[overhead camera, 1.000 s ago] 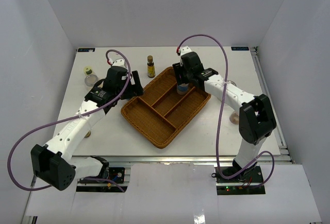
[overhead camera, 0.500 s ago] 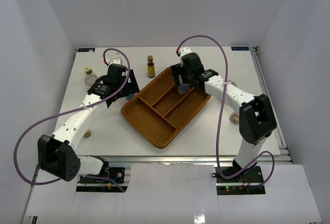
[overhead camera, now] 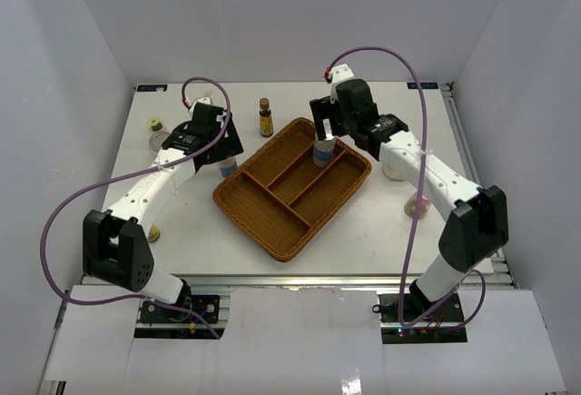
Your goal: Organize the condiment bottles
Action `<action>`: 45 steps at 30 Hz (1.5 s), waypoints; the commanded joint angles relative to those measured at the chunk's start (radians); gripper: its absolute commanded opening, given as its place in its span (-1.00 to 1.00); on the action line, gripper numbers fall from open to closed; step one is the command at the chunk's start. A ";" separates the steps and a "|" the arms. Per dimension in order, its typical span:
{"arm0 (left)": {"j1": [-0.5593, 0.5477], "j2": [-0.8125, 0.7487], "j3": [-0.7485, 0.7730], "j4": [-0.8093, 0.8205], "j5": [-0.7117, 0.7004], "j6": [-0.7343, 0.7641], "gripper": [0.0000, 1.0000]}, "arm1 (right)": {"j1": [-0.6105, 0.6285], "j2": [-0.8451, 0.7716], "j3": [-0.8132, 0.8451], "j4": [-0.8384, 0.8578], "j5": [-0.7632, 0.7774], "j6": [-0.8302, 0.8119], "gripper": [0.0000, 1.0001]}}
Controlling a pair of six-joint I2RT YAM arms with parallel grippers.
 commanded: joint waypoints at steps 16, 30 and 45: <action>0.023 0.087 0.046 0.014 -0.002 0.007 -0.02 | -0.001 -0.413 -0.064 0.017 0.014 0.007 0.85; -0.010 -0.032 0.225 -0.113 -0.031 0.091 -1.00 | 0.000 -0.434 -0.082 0.005 0.010 0.024 0.85; -0.338 -0.117 0.196 0.037 0.075 0.158 -1.00 | -0.001 -0.485 -0.171 -0.014 0.067 0.068 0.86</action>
